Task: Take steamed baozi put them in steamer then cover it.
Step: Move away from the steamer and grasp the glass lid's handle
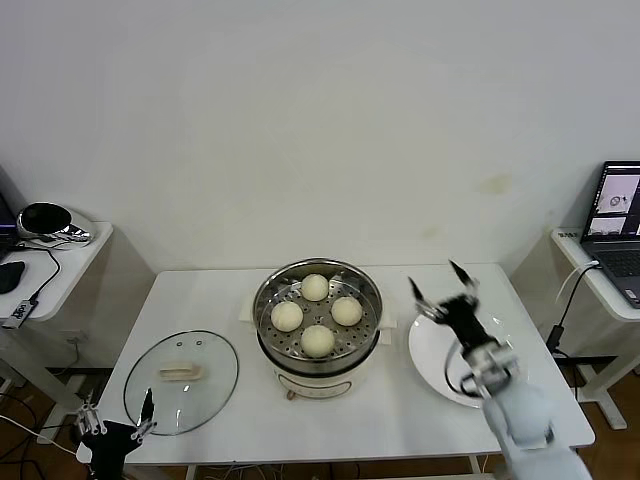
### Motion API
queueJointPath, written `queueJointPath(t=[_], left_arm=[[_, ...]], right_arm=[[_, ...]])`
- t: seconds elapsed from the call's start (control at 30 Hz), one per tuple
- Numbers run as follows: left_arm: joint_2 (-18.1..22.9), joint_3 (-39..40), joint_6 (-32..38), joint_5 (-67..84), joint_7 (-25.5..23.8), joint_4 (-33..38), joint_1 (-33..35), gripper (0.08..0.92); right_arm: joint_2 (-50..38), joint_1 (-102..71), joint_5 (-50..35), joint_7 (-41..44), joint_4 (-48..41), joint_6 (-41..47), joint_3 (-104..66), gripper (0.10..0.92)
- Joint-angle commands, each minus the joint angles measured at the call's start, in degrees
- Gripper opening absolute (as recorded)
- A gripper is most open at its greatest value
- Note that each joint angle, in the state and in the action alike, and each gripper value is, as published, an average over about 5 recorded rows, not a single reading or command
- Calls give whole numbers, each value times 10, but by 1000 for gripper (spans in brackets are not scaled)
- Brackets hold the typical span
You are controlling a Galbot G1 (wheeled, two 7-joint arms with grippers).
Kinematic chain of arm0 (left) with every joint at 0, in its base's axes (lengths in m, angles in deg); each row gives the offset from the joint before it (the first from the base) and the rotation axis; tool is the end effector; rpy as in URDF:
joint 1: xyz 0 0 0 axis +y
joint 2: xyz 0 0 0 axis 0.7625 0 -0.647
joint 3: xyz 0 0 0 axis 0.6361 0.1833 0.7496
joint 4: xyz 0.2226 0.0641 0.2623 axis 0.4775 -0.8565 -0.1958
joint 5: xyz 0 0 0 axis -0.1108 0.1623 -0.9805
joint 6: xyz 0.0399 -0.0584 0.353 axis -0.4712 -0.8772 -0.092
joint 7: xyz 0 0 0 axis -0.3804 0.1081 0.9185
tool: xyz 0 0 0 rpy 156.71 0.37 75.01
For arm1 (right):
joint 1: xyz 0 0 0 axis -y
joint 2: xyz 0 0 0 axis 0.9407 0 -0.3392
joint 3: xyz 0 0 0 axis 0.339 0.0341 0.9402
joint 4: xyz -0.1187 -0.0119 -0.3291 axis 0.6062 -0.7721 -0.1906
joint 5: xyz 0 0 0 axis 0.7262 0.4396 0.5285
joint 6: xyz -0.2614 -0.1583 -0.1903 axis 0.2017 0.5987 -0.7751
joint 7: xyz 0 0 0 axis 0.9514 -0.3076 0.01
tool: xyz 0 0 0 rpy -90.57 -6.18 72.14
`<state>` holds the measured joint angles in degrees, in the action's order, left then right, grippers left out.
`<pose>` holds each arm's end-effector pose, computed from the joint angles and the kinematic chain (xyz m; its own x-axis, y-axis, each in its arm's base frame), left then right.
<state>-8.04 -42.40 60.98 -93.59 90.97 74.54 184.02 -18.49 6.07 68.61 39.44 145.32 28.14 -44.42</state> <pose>0.1103 0.1359 -0.3468 -0.9880 -0.1479 0.0444 -0.0351 0.4952 0.8681 0.2818 -0.1189 -0.3081 -0.9843 -0.1385 -0.1095 -0.1147 0.9731 -0.1997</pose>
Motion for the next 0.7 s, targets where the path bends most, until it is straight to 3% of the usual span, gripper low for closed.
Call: queueJointPath(t=[0.03, 0.33, 0.7], left_arm=[[-59, -3, 33, -342, -10, -126, -63, 823], [-92, 57, 36, -384, -21, -225, -184, 823], [-108, 75, 40, -377, -22, -293, -262, 823]], right_arm=[[103, -146, 28, -43, 13, -32, -168, 823], [109, -149, 21, -50, 10, -34, -188, 823], [123, -168, 14, -59, 27, -35, -201, 823]])
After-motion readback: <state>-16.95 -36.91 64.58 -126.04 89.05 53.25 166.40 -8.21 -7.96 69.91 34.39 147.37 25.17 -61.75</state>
